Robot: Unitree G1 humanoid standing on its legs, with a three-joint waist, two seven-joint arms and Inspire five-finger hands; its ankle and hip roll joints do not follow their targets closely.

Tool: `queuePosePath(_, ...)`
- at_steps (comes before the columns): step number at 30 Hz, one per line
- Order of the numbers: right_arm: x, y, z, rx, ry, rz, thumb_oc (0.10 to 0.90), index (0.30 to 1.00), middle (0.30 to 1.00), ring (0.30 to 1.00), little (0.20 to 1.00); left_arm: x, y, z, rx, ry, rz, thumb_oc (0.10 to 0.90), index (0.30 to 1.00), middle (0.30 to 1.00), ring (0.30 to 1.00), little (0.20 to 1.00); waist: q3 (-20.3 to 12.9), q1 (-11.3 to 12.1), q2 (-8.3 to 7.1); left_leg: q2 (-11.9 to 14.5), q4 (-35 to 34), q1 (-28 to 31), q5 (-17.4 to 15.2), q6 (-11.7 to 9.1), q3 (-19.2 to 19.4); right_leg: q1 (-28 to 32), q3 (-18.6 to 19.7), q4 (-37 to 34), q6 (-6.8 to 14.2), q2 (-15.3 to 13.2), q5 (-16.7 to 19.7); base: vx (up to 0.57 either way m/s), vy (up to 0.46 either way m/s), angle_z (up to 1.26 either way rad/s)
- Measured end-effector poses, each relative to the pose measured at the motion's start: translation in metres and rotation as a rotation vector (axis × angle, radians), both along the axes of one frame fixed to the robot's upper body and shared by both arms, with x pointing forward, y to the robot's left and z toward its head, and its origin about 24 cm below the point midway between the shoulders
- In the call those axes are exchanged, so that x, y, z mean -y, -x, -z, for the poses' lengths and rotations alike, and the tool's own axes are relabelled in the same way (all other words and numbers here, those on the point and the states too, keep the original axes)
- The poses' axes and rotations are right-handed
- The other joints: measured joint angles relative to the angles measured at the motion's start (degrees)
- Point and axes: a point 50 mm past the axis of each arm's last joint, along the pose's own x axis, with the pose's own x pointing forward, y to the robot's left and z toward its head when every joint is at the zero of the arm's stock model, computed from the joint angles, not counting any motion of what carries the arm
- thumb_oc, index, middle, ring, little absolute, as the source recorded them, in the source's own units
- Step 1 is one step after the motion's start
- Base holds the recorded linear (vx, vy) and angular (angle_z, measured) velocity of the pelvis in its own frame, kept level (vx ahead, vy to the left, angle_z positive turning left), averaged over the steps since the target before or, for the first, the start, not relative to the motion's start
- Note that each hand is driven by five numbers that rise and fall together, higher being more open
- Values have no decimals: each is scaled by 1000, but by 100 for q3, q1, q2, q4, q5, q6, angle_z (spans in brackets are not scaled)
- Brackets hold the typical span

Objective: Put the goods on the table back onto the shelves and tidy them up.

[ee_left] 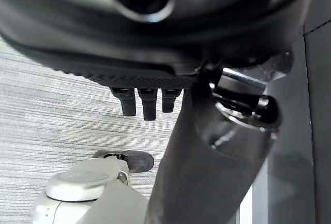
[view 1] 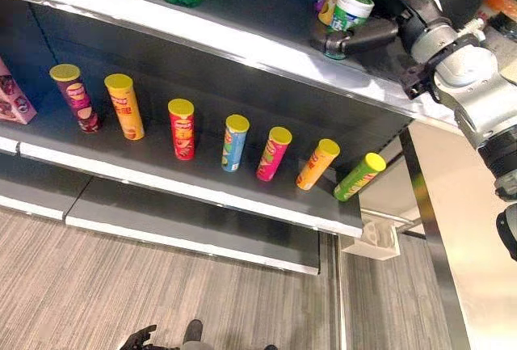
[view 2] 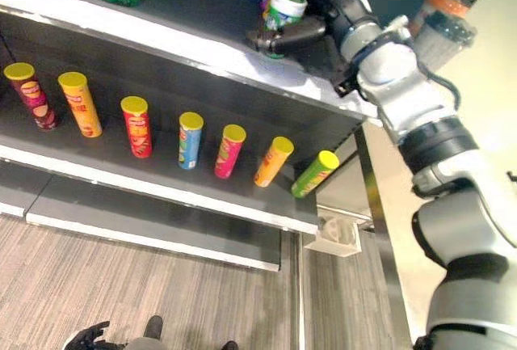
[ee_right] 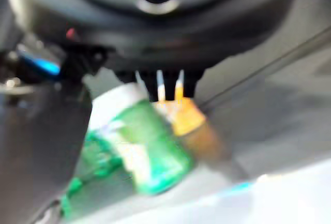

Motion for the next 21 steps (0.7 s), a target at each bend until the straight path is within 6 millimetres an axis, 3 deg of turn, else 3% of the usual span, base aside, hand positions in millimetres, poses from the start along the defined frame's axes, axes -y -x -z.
queuePosePath(5,3,19,-15,39,-32,-93,800,900,900,900,900,0,1,0,-3,1,-1,800,900,900,900,900,-3,12,-4,3,0,17,0,-1,37,-2,32,0,-8,-2,10,-15,-5,-5)
queuePosePath(8,23,32,-27,83,-18,-56,800,900,900,900,900,0,1,0,-1,1,-2,800,900,900,900,900,-4,-15,-6,10,-1,48,-4,-3,94,-7,116,0,-12,2,23,-8,2,-9)
queuePosePath(10,38,65,-43,203,-12,-68,800,900,900,900,900,-2,6,0,-1,1,-33,800,900,900,900,900,15,-130,22,10,-1,4,-5,-1,162,-83,151,0,-2,-9,33,-9,10,-16)
queuePosePath(11,38,87,-55,360,-80,-132,800,900,900,900,900,-2,14,2,-21,4,-45,800,900,900,900,900,0,-321,58,-1,-1,39,-8,4,212,-75,188,0,-19,-17,46,2,29,-26)
queuePosePath(12,48,97,-61,432,-123,-105,800,900,900,900,900,1,8,2,-6,11,-41,800,900,900,900,900,0,-380,179,19,-1,113,-9,4,258,-38,274,0,-31,1,58,1,26,-21)
queuePosePath(14,61,118,-43,501,-202,-119,800,900,900,900,900,8,6,4,4,26,-33,800,900,900,900,900,-51,-425,330,15,-4,149,-35,22,333,-35,308,-1,-30,-14,58,-2,13,-17)
queuePosePath(16,59,122,-30,482,-224,-150,800,900,900,900,900,12,10,6,-13,33,-25,800,900,900,900,900,-95,-523,444,12,-6,165,-45,19,392,-55,392,-1,-31,-15,73,-10,10,-20)
queuePosePath(21,47,118,29,306,-470,-313,800,900,900,900,900,21,6,8,-18,48,29,800,900,900,900,900,-224,-757,695,46,-6,220,-60,14,542,-87,546,-1,-62,18,97,-11,-1,-16)
